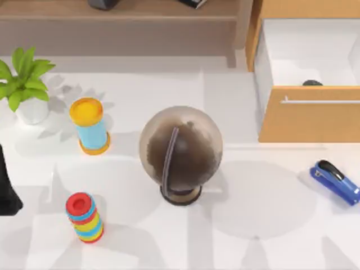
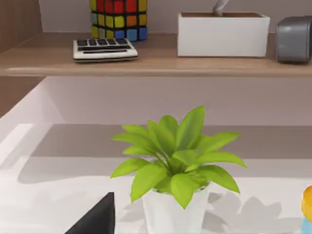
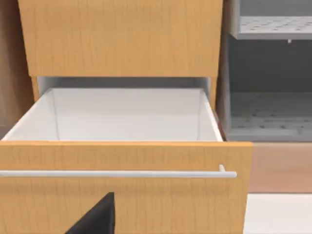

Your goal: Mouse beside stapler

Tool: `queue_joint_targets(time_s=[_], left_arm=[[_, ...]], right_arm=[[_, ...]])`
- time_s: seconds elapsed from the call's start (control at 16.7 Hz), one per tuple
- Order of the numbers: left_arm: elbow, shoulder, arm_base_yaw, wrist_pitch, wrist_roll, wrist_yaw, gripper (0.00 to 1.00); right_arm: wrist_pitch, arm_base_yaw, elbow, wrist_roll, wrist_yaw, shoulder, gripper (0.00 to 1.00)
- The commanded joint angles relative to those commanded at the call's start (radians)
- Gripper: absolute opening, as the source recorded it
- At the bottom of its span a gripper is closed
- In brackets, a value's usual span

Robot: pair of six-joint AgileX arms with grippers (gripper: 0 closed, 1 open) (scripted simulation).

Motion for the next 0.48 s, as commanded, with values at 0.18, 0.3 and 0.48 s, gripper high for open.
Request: queue_joint_targets(time_s=[0.18, 0.3, 0.48], left_arm=[[0.0, 0.0, 0.0, 0.0, 0.0, 0.0, 1.0], [0.0, 0.0, 0.0, 0.0, 0.0, 0.0, 1.0], [0.0, 0.0, 0.0, 0.0, 0.0, 0.0, 1.0]], right_arm=[[-0.006, 0.0, 0.01, 0.001, 0.0, 0.01, 1.0], [-0.037, 0.002, 0.059, 0.006, 0.001, 0.061, 1.0], [-0.125, 0.012, 0.209, 0.02, 0.002, 0.216, 1.0]])
